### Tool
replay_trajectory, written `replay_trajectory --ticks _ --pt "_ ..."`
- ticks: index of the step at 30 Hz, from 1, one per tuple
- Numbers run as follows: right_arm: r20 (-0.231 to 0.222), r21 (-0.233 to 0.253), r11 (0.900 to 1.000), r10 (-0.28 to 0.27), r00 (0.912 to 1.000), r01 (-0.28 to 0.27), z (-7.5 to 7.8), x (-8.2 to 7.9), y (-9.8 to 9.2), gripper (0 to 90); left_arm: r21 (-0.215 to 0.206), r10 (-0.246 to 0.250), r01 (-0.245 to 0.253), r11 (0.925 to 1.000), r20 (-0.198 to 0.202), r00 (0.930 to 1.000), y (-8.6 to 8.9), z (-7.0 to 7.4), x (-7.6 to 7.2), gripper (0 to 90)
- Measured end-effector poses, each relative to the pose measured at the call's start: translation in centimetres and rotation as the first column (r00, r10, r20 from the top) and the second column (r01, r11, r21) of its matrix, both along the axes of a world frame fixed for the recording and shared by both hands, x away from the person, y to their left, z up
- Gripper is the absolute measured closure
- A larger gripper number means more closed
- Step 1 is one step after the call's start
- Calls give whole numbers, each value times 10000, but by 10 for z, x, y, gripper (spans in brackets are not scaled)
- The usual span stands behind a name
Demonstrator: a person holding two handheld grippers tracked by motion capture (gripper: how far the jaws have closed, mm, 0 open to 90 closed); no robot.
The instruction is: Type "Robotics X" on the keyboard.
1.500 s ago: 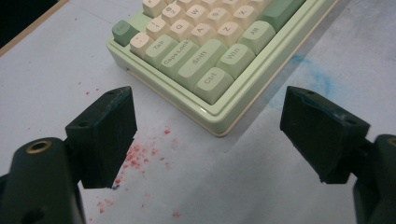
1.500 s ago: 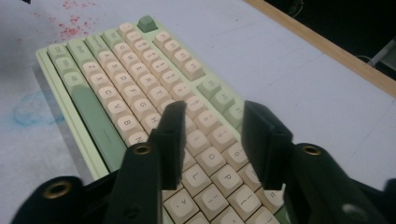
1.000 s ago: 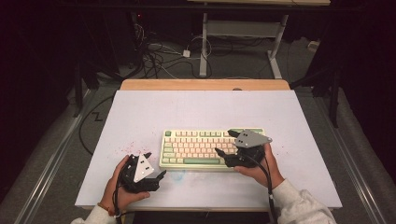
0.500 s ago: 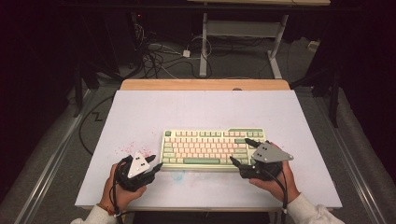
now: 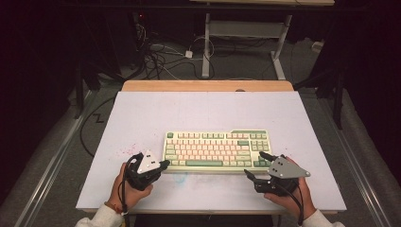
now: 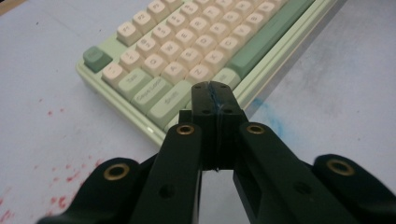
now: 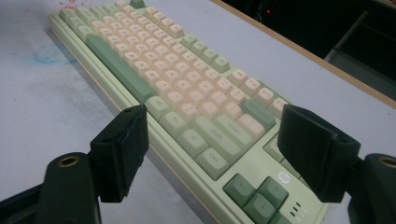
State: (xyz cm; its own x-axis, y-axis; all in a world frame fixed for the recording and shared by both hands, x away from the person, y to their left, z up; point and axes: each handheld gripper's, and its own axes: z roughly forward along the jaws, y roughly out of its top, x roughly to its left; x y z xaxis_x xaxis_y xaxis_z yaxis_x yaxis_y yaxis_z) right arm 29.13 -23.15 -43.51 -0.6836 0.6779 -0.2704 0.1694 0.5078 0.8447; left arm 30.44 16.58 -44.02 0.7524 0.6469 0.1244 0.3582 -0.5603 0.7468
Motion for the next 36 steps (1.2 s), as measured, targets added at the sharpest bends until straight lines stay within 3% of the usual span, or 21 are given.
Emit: replay_trajectory --ticks 12,20,28,36 --pt "-170 -103 9999 111 9998 -113 -4 3 3 256 162 -746 748 9971 -159 9971 -42 9 25 873" --pt "-289 -118 9997 204 9994 -208 -6 3 4 256 302 -1176 1189 9924 -406 9922 -70 7 40 872" --pt "-319 -175 9996 204 9993 -210 -7 4 4 257 310 -1420 1436 9892 -489 9887 -87 5 47 872" --pt "-288 -323 9990 285 9992 -295 -7 3 5 257 791 -1492 1540 9849 -640 9867 -102 -3 51 871"
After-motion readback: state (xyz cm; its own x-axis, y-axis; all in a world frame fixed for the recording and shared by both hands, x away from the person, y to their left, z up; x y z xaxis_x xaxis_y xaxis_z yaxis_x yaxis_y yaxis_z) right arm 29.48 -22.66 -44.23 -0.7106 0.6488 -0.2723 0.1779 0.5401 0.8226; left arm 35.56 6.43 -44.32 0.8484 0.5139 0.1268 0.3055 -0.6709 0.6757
